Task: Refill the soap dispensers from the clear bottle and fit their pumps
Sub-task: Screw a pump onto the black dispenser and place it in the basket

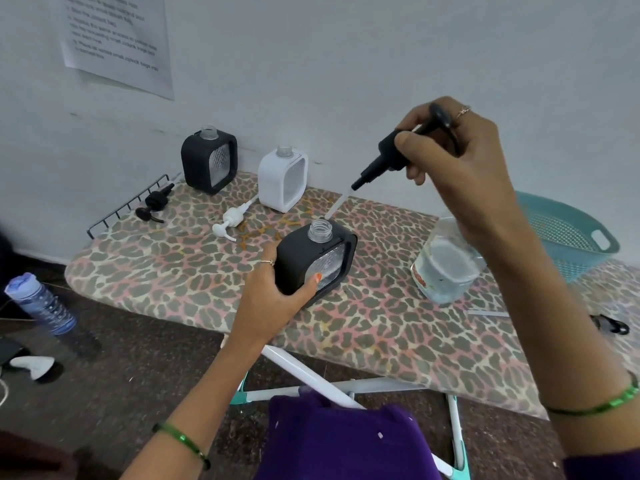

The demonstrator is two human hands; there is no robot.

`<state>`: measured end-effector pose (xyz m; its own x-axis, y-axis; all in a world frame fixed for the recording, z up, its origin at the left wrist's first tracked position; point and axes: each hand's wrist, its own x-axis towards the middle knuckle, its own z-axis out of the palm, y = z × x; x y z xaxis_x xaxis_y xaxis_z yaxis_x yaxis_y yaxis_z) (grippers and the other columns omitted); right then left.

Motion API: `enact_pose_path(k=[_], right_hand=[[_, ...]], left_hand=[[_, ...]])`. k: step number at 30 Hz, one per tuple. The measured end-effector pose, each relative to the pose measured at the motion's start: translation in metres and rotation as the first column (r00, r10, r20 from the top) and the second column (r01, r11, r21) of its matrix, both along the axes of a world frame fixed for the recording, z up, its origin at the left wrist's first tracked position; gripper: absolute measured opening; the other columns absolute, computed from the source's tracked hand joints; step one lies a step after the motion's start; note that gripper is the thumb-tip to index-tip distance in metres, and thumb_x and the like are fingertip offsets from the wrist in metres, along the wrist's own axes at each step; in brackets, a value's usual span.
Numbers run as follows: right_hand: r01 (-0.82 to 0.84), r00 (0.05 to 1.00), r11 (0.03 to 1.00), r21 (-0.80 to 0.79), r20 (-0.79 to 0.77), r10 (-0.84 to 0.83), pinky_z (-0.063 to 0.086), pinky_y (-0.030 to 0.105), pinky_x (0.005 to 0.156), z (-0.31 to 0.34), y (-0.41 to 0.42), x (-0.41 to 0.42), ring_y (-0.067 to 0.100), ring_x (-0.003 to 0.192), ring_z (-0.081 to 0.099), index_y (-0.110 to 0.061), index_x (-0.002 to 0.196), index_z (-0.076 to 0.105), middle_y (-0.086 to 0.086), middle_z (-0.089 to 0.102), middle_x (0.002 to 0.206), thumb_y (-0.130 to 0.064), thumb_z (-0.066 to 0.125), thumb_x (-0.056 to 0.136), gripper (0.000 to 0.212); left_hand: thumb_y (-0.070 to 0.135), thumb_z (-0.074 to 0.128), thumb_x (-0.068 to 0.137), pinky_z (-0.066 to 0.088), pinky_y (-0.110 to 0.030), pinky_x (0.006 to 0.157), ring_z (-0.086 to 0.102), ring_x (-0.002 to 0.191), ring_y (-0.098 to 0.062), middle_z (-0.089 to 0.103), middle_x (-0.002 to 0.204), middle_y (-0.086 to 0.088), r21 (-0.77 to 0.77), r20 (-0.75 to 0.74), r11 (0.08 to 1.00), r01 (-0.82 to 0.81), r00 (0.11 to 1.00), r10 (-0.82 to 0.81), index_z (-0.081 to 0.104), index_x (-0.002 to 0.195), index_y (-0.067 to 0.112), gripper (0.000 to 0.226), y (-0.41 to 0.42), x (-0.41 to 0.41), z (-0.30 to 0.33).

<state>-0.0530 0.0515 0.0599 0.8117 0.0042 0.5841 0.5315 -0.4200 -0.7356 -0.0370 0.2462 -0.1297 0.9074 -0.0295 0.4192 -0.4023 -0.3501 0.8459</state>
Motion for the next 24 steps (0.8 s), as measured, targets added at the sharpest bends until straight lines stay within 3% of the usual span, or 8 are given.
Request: enact_pose_path(k=[6,9,13,16,18,20,24], right_hand=[[-0.017,0.999,0.997,-0.073,-0.035,0.014,0.045,0.044,0.06,-0.008,0.009,0.01,0.039,0.067,0.051,-0.001,0.086,0.06,0.024,0.06,0.075,-0.023,0.061,0.08,0.023],[-0.023,0.996,0.99,-0.14,-0.094,0.01,0.048,0.044,0.066,-0.019,0.016,0.019,0.037,0.074,0.057,-0.006,0.088,0.061,0.018,0.064,0.079,-0.026,0.063,0.081,0.021],[-0.053,0.985,0.972,-0.229,-0.173,0.013,0.051,0.044,0.074,-0.041,0.025,0.031,0.031,0.079,0.063,-0.015,0.089,0.061,0.009,0.069,0.084,-0.032,0.066,0.08,0.019],[-0.09,0.97,0.95,-0.297,-0.241,0.017,0.048,0.033,0.077,-0.055,0.027,0.037,0.023,0.083,0.063,-0.015,0.095,0.064,0.007,0.07,0.09,-0.032,0.067,0.084,0.021],[-0.13,0.96,0.911,-0.391,-0.28,0.017,0.045,0.022,0.068,-0.06,0.028,0.038,0.017,0.078,0.062,-0.017,0.091,0.065,0.002,0.069,0.085,-0.035,0.066,0.086,0.019],[-0.164,0.95,0.886,-0.435,-0.31,0.024,0.036,0.012,0.058,-0.064,0.03,0.037,0.009,0.068,0.056,-0.027,0.086,0.06,-0.008,0.063,0.077,-0.036,0.065,0.088,0.01],[-0.145,0.954,0.915,-0.377,-0.297,0.029,0.034,0.005,0.057,-0.071,0.031,0.036,-0.01,0.059,0.049,-0.036,0.075,0.05,-0.018,0.051,0.065,-0.035,0.065,0.088,0.02]], left_hand=[[0.043,0.073,0.077,0.057,-0.042,0.065,0.067,0.08,-0.016,0.068,0.091,-0.005,0.004,0.02,1.0,-0.005,1.0,0.005,0.05,0.117,0.02,0.051,0.0,0.0,0.0],[0.047,0.072,0.077,0.057,-0.047,0.065,0.066,0.08,-0.024,0.068,0.091,-0.011,0.003,0.021,1.0,0.002,1.0,-0.002,0.049,0.117,0.023,0.052,0.001,0.001,-0.002],[0.036,0.077,0.079,0.056,-0.046,0.064,0.066,0.078,-0.021,0.067,0.088,-0.009,0.01,0.027,1.0,0.003,1.0,-0.003,0.048,0.114,0.024,0.047,0.001,0.002,-0.003],[0.049,0.072,0.077,0.053,-0.051,0.058,0.063,0.073,-0.034,0.064,0.083,-0.019,0.01,0.038,1.0,0.004,0.999,-0.004,0.047,0.114,0.028,0.049,0.0,0.003,-0.004],[0.05,0.071,0.077,0.053,-0.053,0.057,0.063,0.073,-0.038,0.063,0.084,-0.021,0.0,0.044,1.0,0.012,0.999,-0.012,0.047,0.114,0.031,0.047,0.001,0.004,-0.005],[0.048,0.071,0.078,0.054,-0.051,0.059,0.064,0.075,-0.034,0.065,0.086,-0.017,-0.012,0.042,1.0,0.023,0.999,-0.023,0.047,0.113,0.033,0.046,0.001,0.003,-0.003],[0.033,0.077,0.08,0.056,-0.042,0.068,0.066,0.081,-0.014,0.067,0.093,0.0,-0.031,0.024,0.999,0.032,0.999,-0.031,0.048,0.114,0.028,0.045,0.0,0.001,0.0]])
